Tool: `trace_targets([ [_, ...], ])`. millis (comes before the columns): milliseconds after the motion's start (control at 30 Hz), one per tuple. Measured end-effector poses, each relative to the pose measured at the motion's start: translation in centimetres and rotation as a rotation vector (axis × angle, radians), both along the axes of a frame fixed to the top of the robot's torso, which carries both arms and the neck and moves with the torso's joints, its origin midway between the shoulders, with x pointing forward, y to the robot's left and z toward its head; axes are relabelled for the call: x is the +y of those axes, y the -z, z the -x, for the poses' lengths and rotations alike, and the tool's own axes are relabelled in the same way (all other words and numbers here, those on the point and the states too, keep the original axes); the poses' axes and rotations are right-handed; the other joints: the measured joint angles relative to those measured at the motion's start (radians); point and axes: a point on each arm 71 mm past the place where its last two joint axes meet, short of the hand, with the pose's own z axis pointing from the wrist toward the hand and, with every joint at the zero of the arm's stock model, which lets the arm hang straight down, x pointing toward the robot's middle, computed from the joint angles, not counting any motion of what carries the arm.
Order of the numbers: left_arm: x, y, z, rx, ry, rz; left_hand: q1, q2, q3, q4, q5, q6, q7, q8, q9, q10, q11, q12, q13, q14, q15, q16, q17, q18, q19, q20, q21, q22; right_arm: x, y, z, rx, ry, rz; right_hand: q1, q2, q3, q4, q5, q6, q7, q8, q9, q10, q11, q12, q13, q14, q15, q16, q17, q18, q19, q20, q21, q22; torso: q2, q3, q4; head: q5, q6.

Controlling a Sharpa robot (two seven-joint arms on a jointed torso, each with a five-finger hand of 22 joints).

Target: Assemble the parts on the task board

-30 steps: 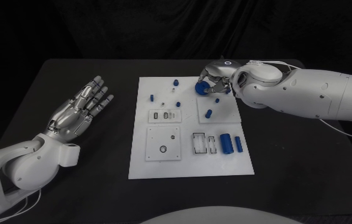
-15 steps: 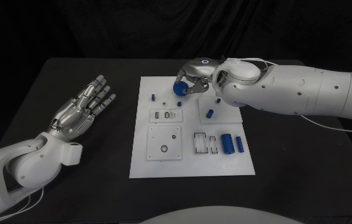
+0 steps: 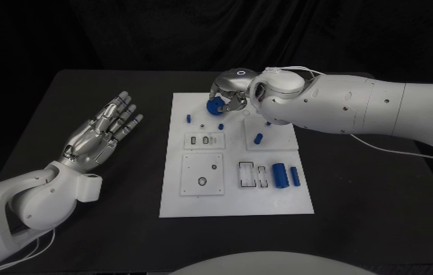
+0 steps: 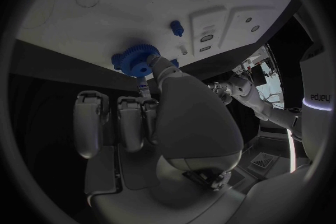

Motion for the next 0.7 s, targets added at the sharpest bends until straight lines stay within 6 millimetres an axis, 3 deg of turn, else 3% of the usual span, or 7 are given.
trace_targets([
  [133, -0.11, 0.01, -0.02, 0.000, 0.003, 0.001, 0.000, 0.000, 0.000, 0.000, 0.000, -0.001, 0.001, 0.000, 0.000, 0.000, 0.000, 0.000, 0.000, -0.004, 0.004, 0.000, 0.000, 0.000, 0.003, 0.003, 0.000, 0.000, 0.25, 0.03, -0.25, 0.006, -0.001, 0.007, -0.002, -0.001, 0.000, 0.000, -0.006, -0.020, -0.020, 0.002, 0.001, 0.000, 0.000, 0.000, 0.000, 0.000, 0.000, -0.003, 0.000, 0.000, 0.000, 0.000, -0.009, 0.000, 0.000, -0.0001, -0.0028, 0.004, 0.000],
  [200, -0.11, 0.01, -0.03, 0.000, 0.003, 0.001, 0.000, 0.000, 0.000, 0.000, 0.000, -0.001, 0.001, 0.000, 0.000, 0.000, 0.000, 0.000, 0.000, -0.004, 0.004, 0.000, 0.000, 0.000, 0.003, 0.003, 0.000, 0.000, 0.34, 0.09, -0.29, 0.009, -0.002, 0.009, -0.012, -0.001, 0.004, 0.003, -0.012, -0.082, -0.016, 0.060, 0.005, 0.000, 0.000, 0.000, 0.000, 0.000, 0.000, -0.015, 0.000, 0.000, -0.010, 0.005, -0.024, 0.000, 0.000, -0.0001, -0.0044, 0.007, 0.000],
  [233, -0.10, 0.01, -0.03, 0.000, 0.003, 0.001, 0.000, 0.000, 0.000, 0.000, 0.000, -0.001, 0.001, 0.000, 0.000, 0.000, 0.000, 0.000, 0.000, -0.004, 0.004, 0.000, -0.001, 0.000, 0.003, 0.003, 0.000, 0.000, 0.40, 0.14, -0.30, 0.012, -0.003, 0.010, -0.013, 0.000, 0.012, 0.004, -0.017, -0.106, -0.015, 0.064, 0.051, 0.000, 0.000, 0.000, 0.000, 0.000, 0.000, -0.019, 0.000, 0.000, -0.016, 0.005, -0.029, 0.000, 0.000, -0.0001, -0.0048, 0.008, 0.000],
  [267, -0.09, 0.01, -0.04, 0.000, 0.003, 0.001, 0.000, 0.000, 0.000, 0.000, 0.000, -0.001, 0.001, 0.000, 0.000, 0.000, 0.000, 0.000, 0.000, -0.004, 0.004, 0.000, -0.001, 0.000, 0.003, 0.003, 0.000, 0.000, 0.44, 0.18, -0.31, 0.013, -0.004, 0.011, -0.025, 0.001, 0.019, 0.005, -0.023, -0.128, -0.014, 0.060, 0.103, 0.000, 0.000, -0.005, 0.000, 0.000, 0.000, -0.019, 0.000, 0.000, -0.019, 0.003, -0.034, 0.000, 0.000, 0.0000, -0.0053, 0.009, -0.001],
  [333, -0.08, 0.02, -0.06, 0.000, 0.003, 0.002, 0.000, 0.000, 0.000, 0.000, 0.000, -0.001, 0.001, 0.000, 0.000, 0.000, 0.000, 0.000, 0.000, -0.004, 0.004, 0.000, -0.001, 0.000, 0.003, 0.003, 0.000, 0.000, 0.51, 0.30, -0.28, 0.018, -0.006, 0.014, -0.028, -0.001, 0.020, 0.006, -0.035, -0.159, -0.016, 0.032, 0.128, 0.000, 0.000, -0.015, 0.000, 0.000, 0.000, -0.026, 0.000, 0.000, -0.023, 0.006, -0.043, 0.000, 0.000, 0.0001, -0.0062, 0.010, -0.002],
  [467, -0.09, 0.03, -0.08, 0.000, 0.004, 0.002, 0.000, 0.000, 0.000, 0.000, 0.000, -0.001, 0.001, 0.000, 0.000, 0.000, 0.000, 0.000, 0.000, -0.004, 0.004, 0.000, -0.001, 0.000, 0.003, 0.003, 0.000, 0.000, 0.57, 0.61, -0.19, 0.028, -0.010, 0.019, -0.031, -0.005, 0.027, 0.007, -0.058, -0.222, -0.029, -0.019, 0.103, 0.001, -0.001, -0.030, 0.000, 0.000, 0.000, -0.035, 0.000, 0.000, -0.036, 0.000, -0.060, 0.001, 0.001, 0.0012, -0.0062, 0.011, -0.003],
  [700, -0.04, 0.05, -0.12, 0.000, 0.004, 0.001, 0.000, 0.000, 0.000, 0.000, 0.000, -0.001, 0.001, 0.000, 0.000, 0.000, 0.000, 0.000, 0.000, -0.004, 0.004, 0.000, -0.001, 0.000, 0.003, 0.003, 0.000, 0.000, 0.39, 0.84, -0.08, 0.036, -0.015, 0.022, -0.027, -0.017, 0.027, 0.007, -0.071, -0.300, -0.044, -0.057, 0.070, 0.004, -0.011, -0.043, 0.000, -0.003, -0.004, -0.043, 0.000, 0.000, -0.045, -0.009, -0.075, 0.001, 0.000, 0.0029, -0.0062, 0.010, -0.002],
])
